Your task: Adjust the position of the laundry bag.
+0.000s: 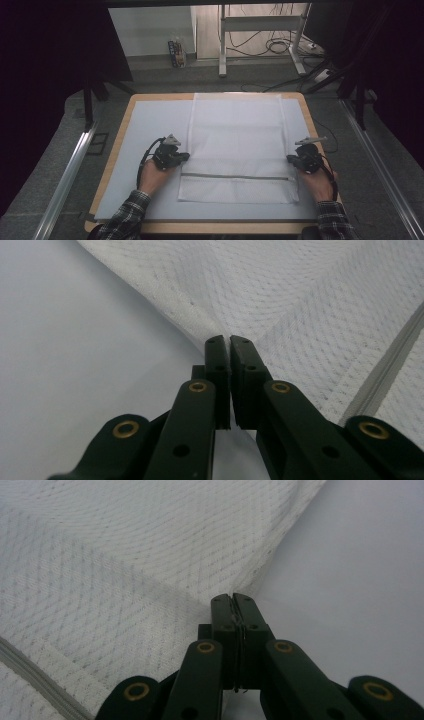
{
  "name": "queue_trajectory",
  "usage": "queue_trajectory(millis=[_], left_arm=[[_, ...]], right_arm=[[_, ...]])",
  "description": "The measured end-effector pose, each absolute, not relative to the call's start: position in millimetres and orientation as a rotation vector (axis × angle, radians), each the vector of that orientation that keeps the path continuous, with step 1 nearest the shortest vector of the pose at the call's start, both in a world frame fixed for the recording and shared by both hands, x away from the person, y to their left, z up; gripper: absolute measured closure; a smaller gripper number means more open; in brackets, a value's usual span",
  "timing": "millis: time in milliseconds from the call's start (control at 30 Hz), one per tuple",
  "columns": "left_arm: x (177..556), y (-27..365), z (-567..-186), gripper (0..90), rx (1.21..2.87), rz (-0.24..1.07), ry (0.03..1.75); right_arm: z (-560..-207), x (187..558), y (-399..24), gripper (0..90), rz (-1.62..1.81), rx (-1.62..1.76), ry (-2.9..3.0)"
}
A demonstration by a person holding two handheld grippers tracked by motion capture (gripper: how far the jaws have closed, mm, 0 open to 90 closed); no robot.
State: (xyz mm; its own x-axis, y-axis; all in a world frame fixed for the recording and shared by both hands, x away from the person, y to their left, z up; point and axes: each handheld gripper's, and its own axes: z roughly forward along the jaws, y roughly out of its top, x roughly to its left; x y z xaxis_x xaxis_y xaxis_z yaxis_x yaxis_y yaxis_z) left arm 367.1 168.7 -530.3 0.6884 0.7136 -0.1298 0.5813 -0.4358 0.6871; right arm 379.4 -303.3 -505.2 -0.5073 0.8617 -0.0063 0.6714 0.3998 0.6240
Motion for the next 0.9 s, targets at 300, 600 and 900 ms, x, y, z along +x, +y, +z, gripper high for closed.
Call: queue_trajectory(millis=[300, 600, 900], left_arm=[[351.0, 180.1, -526.6, 86.7, 2.208, 0.254, 0.967], [335.4, 186.7, -523.3, 86.7, 2.253, 0.287, 0.954], [321.2, 196.3, -523.1, 86.6, 2.258, 0.292, 0.968]], right_arm=[[-503.8, 372.4, -286.3, 87.6, 0.801, 1.21, 2.405], [-503.3, 363.7, -278.2, 87.5, 0.804, 1.137, 2.445], [-503.7, 357.8, -266.0, 87.4, 0.798, 1.079, 2.486]])
